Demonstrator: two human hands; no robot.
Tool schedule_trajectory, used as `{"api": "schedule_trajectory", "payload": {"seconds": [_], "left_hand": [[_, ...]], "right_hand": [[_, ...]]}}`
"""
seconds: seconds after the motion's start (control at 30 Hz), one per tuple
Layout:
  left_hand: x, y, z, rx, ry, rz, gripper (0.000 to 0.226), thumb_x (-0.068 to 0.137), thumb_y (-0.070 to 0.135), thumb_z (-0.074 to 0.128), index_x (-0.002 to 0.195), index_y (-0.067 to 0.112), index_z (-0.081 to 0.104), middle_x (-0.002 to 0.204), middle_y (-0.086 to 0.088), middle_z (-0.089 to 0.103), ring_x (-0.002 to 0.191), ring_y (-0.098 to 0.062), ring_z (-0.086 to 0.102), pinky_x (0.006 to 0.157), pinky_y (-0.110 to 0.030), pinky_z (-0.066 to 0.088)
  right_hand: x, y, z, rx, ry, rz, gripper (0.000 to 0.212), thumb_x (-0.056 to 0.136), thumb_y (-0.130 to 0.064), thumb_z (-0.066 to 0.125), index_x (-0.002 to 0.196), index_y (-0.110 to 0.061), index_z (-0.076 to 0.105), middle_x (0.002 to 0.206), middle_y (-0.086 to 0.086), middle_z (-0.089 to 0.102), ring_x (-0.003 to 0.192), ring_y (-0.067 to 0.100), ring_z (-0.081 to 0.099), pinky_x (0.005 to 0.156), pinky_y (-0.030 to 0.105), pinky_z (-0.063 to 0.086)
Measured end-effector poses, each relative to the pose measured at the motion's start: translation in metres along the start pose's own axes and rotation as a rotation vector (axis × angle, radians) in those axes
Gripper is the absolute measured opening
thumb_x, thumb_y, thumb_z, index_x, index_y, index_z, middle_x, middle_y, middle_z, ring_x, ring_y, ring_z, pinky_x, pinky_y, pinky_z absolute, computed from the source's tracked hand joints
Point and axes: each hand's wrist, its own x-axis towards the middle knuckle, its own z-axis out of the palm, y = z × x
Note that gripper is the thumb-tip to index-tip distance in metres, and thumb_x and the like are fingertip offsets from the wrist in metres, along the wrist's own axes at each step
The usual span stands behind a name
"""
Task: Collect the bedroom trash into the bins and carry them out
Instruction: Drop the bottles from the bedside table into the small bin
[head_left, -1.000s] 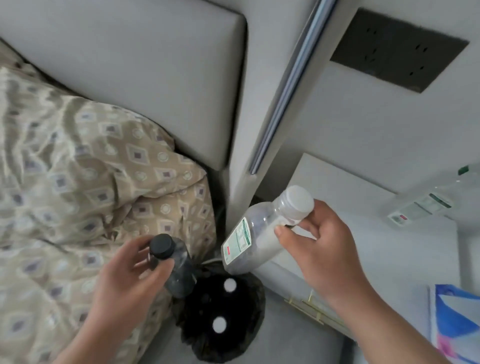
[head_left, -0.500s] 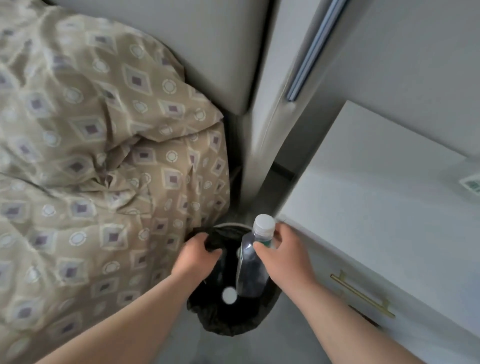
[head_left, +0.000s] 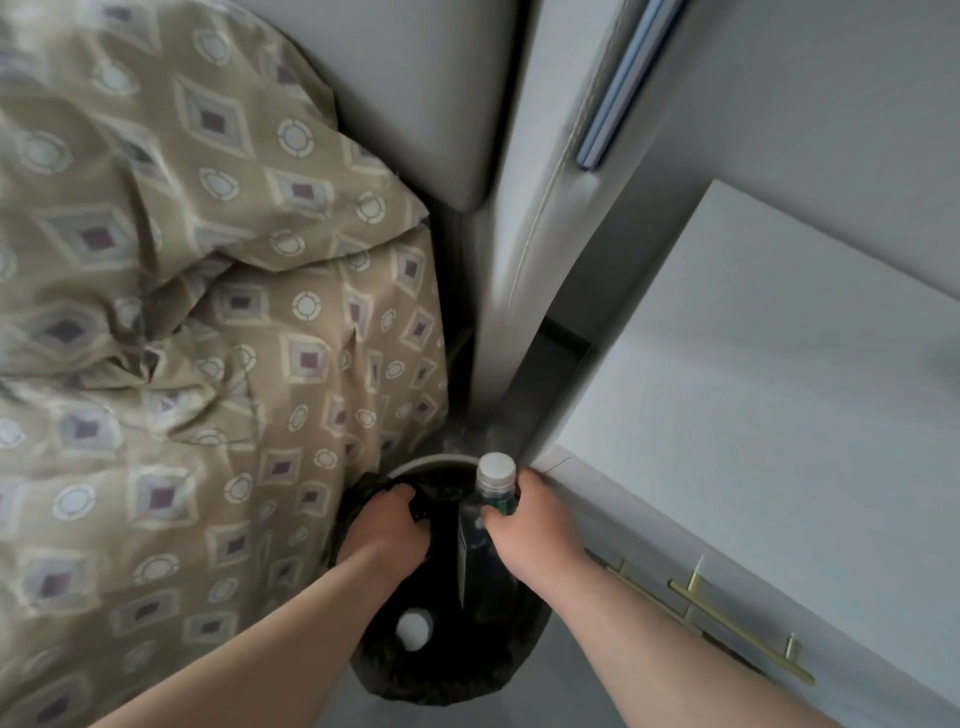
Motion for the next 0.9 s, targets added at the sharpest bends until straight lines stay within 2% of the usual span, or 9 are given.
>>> {"api": "schedule_trajectory", "payload": {"seconds": [0.13,0.23,0.33,0.47,0.57,0.6,0.7,0.8,0.9], "left_hand": [[-0.022,0.027,-0.029,-0.166,0.082,0.064,0.037,0.087,0.032,0.057,0.121,0.019,0.060,0.116,0.001,0.067,0.108,-0.019,0.061,0.089,-0.026,0.046],[-0.053,0.061,-0.061,-0.331,0.181,0.193,0.027,0.089,0.031,0.056,0.112,0.021,0.065,0.099,0.009,0.068,0.097,-0.008,0.063,0.077,-0.018,0.043],[-0.082,0.105,-0.089,-0.392,0.302,0.375,0.020,0.090,0.028,0.056,0.106,0.024,0.066,0.091,0.012,0.067,0.084,0.003,0.060,0.067,-0.006,0.040],[-0.101,0.160,-0.095,-0.168,0.315,0.660,0.034,0.091,0.028,0.055,0.124,0.022,0.060,0.120,0.011,0.062,0.104,-0.002,0.056,0.091,-0.011,0.038],[-0.103,0.195,-0.079,0.034,0.136,0.742,0.054,0.092,0.037,0.051,0.143,0.026,0.038,0.152,0.012,0.034,0.138,-0.004,0.031,0.111,-0.020,0.026],[-0.104,0.204,-0.071,0.097,0.079,0.746,0.058,0.093,0.039,0.049,0.146,0.027,0.030,0.156,0.012,0.024,0.143,-0.005,0.021,0.116,-0.023,0.020],[-0.103,0.220,-0.048,0.223,-0.013,0.705,0.070,0.091,0.045,0.049,0.150,0.027,0.017,0.161,0.009,0.005,0.147,-0.006,-0.001,0.117,-0.025,0.008],[-0.101,0.222,-0.033,0.234,0.021,0.657,0.078,0.085,0.051,0.054,0.150,0.027,0.019,0.161,0.008,0.001,0.147,-0.007,-0.007,0.118,-0.025,0.005],[-0.098,0.221,-0.026,0.208,0.043,0.675,0.090,0.074,0.058,0.059,0.149,0.027,0.021,0.159,0.011,-0.005,0.143,-0.002,-0.011,0.112,-0.018,-0.003]], "right_hand": [[-0.006,0.001,-0.011,0.026,-0.001,-0.003,0.026,0.087,-0.033,0.058,0.112,-0.025,0.058,0.114,0.000,0.065,0.103,0.024,0.063,0.087,0.039,0.054],[-0.019,0.003,-0.021,0.084,-0.036,-0.006,0.038,0.090,-0.035,0.056,0.126,-0.025,0.054,0.125,-0.002,0.062,0.115,0.022,0.059,0.098,0.034,0.048],[-0.030,0.003,-0.036,0.122,-0.057,-0.035,0.038,0.090,-0.032,0.052,0.127,-0.023,0.052,0.126,-0.002,0.061,0.118,0.017,0.056,0.096,0.031,0.044],[-0.052,0.000,-0.059,0.162,-0.069,-0.025,0.040,0.089,-0.032,0.053,0.127,-0.020,0.056,0.125,0.001,0.062,0.115,0.013,0.058,0.098,0.028,0.045],[-0.079,-0.001,-0.089,0.214,-0.087,-0.041,0.024,0.085,-0.030,0.050,0.100,-0.015,0.062,0.091,0.003,0.068,0.080,0.017,0.062,0.074,0.035,0.047],[-0.088,-0.001,-0.100,0.224,-0.090,-0.048,0.023,0.084,-0.028,0.049,0.097,-0.014,0.061,0.089,0.004,0.067,0.079,0.018,0.062,0.070,0.032,0.044],[-0.114,0.003,-0.137,0.253,-0.093,-0.090,0.011,0.083,-0.026,0.049,0.082,-0.033,0.057,0.091,-0.011,0.063,0.089,0.005,0.059,0.086,0.025,0.048],[-0.134,0.013,-0.176,0.351,-0.036,-0.084,0.009,0.085,-0.029,0.057,0.085,-0.038,0.060,0.100,-0.010,0.070,0.094,0.000,0.064,0.082,0.015,0.049],[-0.143,0.025,-0.222,0.518,0.121,-0.101,0.010,0.079,-0.036,0.063,0.086,-0.034,0.069,0.093,-0.005,0.073,0.086,0.006,0.069,0.083,0.030,0.057]]}}
